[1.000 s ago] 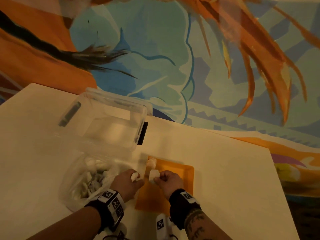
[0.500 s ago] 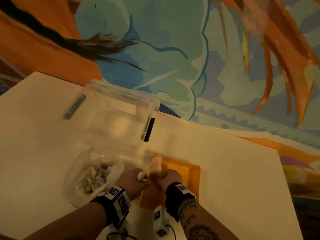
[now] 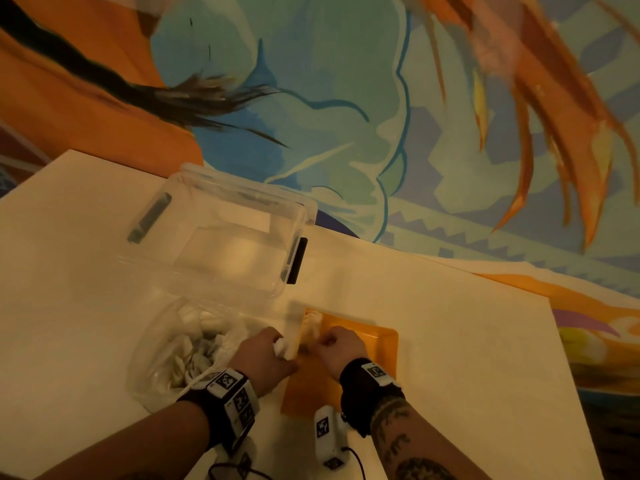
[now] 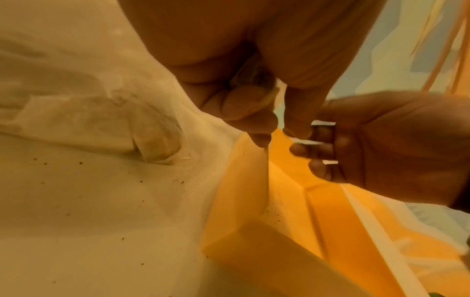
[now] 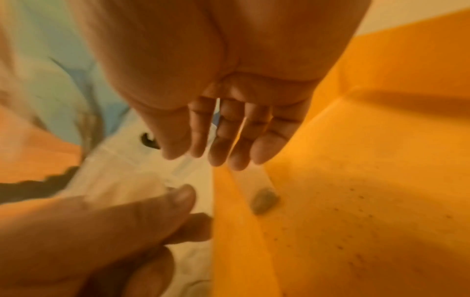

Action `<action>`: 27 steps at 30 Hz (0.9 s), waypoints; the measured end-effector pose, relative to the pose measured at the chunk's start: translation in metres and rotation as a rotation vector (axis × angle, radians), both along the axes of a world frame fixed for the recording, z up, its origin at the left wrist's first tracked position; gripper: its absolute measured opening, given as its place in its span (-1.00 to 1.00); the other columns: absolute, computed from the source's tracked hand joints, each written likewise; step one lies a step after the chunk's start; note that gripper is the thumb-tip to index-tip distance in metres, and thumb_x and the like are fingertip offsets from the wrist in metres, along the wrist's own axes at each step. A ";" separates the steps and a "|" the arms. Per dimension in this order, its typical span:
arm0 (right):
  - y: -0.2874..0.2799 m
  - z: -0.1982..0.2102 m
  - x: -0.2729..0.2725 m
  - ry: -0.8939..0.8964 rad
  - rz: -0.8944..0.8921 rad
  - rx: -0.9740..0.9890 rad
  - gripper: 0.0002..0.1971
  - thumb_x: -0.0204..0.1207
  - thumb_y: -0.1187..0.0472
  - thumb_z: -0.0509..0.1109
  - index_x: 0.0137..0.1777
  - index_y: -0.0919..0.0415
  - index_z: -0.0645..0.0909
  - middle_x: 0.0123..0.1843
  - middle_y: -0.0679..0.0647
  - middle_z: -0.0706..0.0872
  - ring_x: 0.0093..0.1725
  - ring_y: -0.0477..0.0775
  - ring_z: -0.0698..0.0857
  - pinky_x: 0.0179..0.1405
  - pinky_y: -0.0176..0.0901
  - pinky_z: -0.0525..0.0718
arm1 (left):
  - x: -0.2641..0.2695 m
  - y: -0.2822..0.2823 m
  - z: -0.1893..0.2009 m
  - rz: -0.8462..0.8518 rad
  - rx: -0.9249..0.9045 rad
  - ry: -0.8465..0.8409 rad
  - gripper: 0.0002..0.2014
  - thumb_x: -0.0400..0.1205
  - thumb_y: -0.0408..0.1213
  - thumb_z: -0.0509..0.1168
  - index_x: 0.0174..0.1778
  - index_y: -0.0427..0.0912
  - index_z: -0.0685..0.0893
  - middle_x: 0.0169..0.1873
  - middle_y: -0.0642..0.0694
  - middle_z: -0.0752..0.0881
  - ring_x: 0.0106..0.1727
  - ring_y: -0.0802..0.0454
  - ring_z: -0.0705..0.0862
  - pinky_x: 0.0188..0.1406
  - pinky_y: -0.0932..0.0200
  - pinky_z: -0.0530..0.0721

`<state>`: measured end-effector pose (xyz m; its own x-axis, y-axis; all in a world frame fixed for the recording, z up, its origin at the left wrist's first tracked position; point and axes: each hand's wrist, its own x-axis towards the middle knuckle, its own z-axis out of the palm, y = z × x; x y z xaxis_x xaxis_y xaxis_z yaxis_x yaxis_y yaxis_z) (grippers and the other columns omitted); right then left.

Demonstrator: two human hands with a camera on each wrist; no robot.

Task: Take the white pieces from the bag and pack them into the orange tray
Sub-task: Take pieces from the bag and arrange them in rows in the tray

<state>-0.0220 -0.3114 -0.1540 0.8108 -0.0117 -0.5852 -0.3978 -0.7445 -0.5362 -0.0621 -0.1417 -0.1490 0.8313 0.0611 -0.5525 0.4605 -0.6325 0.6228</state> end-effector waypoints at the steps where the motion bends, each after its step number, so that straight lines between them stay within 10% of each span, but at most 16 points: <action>1: 0.000 0.007 -0.003 -0.044 0.010 0.094 -0.77 0.49 -0.07 0.46 0.04 0.02 0.68 0.03 -0.01 0.75 0.06 0.05 0.70 0.08 -0.10 0.68 | 0.000 0.000 0.002 0.001 -0.011 -0.013 -0.54 0.36 0.03 0.56 0.06 0.04 0.53 -0.13 -0.01 0.73 -0.20 0.02 0.75 -0.31 0.13 0.73; 7: 0.003 0.039 -0.024 -0.162 0.160 0.331 -0.83 0.46 -0.07 0.52 0.01 -0.12 0.70 0.03 -0.10 0.77 0.02 -0.05 0.71 0.04 -0.18 0.70 | -0.005 -0.006 0.022 -0.093 -0.137 -0.123 -0.60 0.29 0.03 0.52 -0.09 0.03 0.53 -0.29 -0.03 0.76 -0.32 0.08 0.72 -0.29 0.06 0.70; 20: -0.014 0.050 -0.045 -0.267 -0.136 0.527 -0.83 0.42 -0.04 0.46 -0.32 -0.06 0.57 -0.33 -0.02 0.69 -0.36 -0.05 0.57 -0.30 -0.08 0.58 | -0.025 -0.022 0.056 -0.069 -0.182 -0.237 -0.74 0.62 -0.01 0.39 -0.08 -0.17 0.71 -0.47 -0.11 0.75 -0.59 0.21 0.63 -0.56 0.37 0.50; 27: -0.028 0.052 -0.054 -0.271 -0.076 0.581 -0.94 0.56 0.17 0.47 0.00 0.05 0.69 -0.23 -0.08 0.72 -0.29 -0.19 0.65 -0.30 -0.38 0.58 | -0.031 -0.025 0.047 0.000 -0.211 -0.210 -0.82 0.62 -0.11 0.39 -0.31 0.01 0.72 -0.55 -0.13 0.74 -0.54 0.08 0.66 -0.48 0.18 0.60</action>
